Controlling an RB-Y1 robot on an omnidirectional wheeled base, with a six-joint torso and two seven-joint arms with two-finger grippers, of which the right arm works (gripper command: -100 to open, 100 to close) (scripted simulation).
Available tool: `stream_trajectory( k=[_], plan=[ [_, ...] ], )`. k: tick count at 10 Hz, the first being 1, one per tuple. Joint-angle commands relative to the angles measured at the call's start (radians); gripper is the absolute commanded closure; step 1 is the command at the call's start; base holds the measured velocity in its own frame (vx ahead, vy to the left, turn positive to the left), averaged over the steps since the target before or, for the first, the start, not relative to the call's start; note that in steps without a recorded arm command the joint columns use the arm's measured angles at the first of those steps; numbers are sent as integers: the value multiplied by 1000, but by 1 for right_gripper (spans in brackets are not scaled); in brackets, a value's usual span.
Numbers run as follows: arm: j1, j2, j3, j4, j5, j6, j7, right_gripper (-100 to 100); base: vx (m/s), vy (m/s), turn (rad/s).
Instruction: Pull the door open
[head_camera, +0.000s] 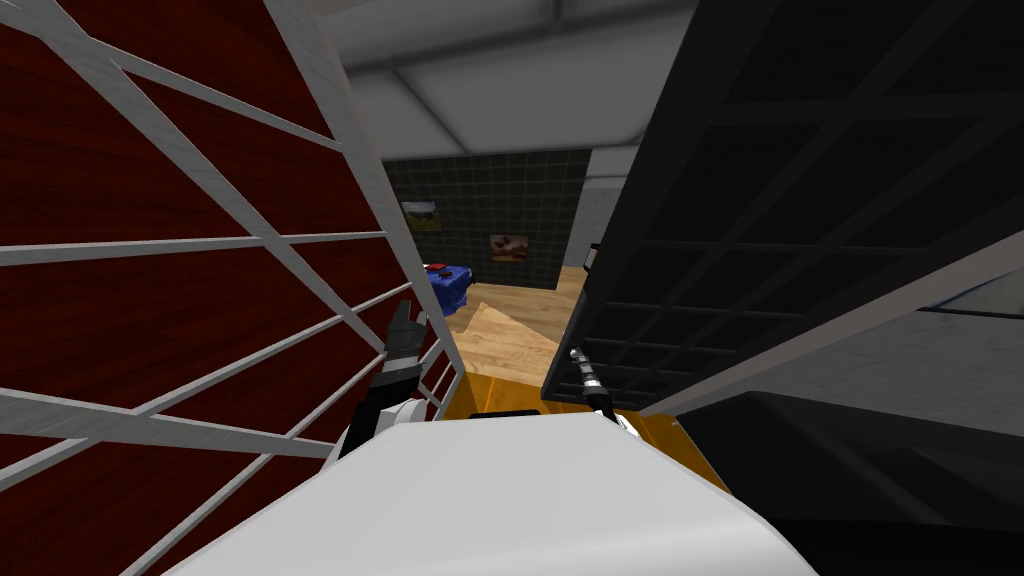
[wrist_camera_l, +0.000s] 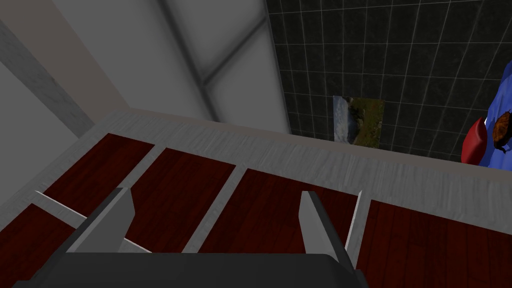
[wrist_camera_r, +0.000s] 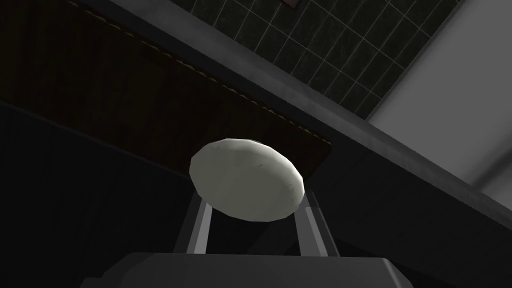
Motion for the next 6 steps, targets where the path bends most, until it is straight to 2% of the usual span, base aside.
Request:
stream_trajectory(
  k=[1,2,3,5,6],
  plan=[
    [2,8,15,-2,-4,-4,-35,100,-24,-13,30],
    [0,6,23,-1,-20,-3,-69,100,-32,-12,37],
    [0,6,23,-1,-20,-3,-76,100,-25,-10,44],
    [-4,2,40,2,-53,-1,-140,100,-36,-25,63],
    [-4,2,40,2,-53,-1,-158,100,-33,-24,32]
  ],
)
